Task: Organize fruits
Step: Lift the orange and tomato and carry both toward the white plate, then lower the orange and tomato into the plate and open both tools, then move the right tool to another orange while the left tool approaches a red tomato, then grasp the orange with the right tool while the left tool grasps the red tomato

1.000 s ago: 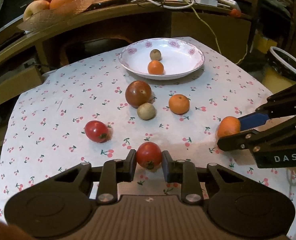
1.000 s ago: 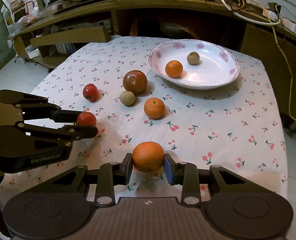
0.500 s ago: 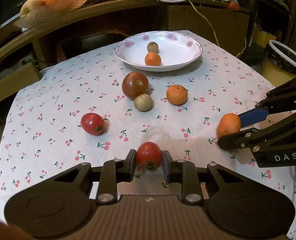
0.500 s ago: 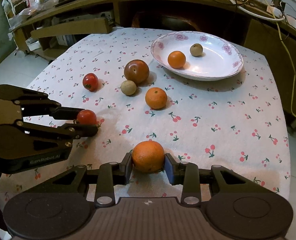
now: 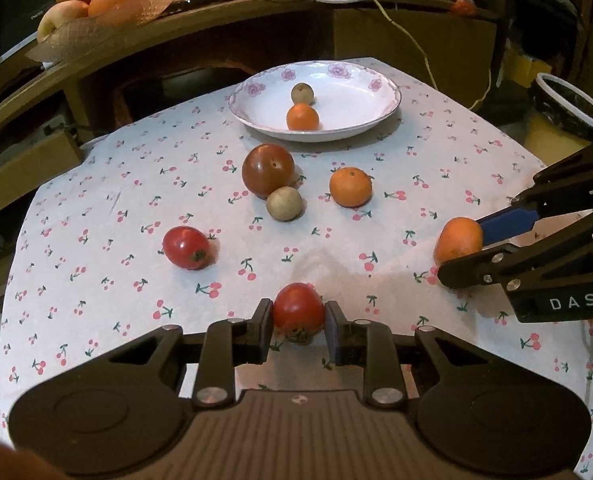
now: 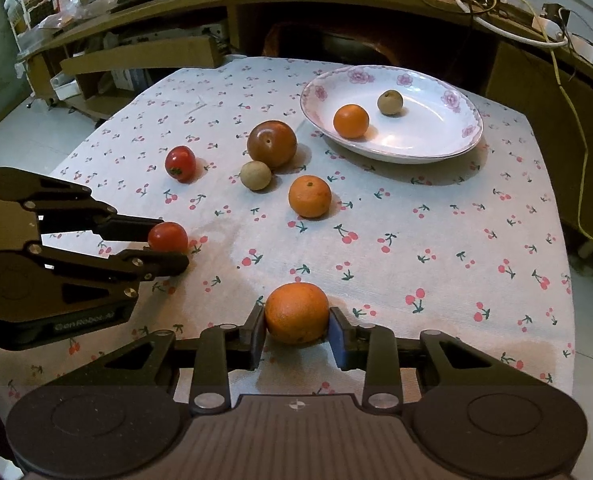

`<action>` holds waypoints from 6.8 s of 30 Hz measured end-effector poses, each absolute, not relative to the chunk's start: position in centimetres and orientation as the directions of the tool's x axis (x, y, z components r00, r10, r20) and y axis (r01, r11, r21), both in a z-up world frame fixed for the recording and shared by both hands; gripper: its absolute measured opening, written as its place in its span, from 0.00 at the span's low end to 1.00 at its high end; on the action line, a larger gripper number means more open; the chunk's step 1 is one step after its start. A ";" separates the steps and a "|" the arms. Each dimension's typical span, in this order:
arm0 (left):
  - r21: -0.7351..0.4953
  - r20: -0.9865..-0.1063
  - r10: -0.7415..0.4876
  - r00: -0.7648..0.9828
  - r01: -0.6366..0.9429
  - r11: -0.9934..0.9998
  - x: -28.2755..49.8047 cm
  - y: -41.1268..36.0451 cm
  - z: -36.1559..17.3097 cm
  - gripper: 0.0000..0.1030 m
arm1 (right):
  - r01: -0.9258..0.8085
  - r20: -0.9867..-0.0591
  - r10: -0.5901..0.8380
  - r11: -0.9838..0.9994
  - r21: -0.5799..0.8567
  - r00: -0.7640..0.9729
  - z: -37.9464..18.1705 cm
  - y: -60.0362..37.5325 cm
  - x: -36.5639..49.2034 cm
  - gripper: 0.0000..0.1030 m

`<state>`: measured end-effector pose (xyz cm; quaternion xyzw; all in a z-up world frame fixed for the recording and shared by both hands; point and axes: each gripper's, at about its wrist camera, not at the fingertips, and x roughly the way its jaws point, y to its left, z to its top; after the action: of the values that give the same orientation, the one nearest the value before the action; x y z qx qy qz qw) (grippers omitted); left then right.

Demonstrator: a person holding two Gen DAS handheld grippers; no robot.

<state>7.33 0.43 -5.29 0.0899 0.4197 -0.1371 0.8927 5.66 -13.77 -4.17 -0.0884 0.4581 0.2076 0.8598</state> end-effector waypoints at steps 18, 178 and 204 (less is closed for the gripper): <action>0.053 -0.707 -0.201 0.678 0.334 0.941 11.9 -1.8 -1.8 0.32 | -0.381 -0.768 0.279 0.923 0.049 0.577 -1.5 -14.8 9.3 0.33; -0.051 -0.788 -0.243 0.565 0.334 0.941 12.5 3.4 -5.8 0.41 | -0.467 -0.831 0.302 0.883 0.058 0.468 -4.8 -12.6 11.5 0.28; -0.075 -0.787 -0.251 0.564 0.317 0.946 13.8 2.3 -5.7 0.38 | -0.390 -0.818 0.271 0.919 0.063 0.507 -4.8 -13.4 12.0 0.31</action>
<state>13.76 2.30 -5.73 0.0373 0.4385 -0.1607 0.8834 11.97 -13.35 -4.85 -0.0650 0.4583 0.1910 0.8656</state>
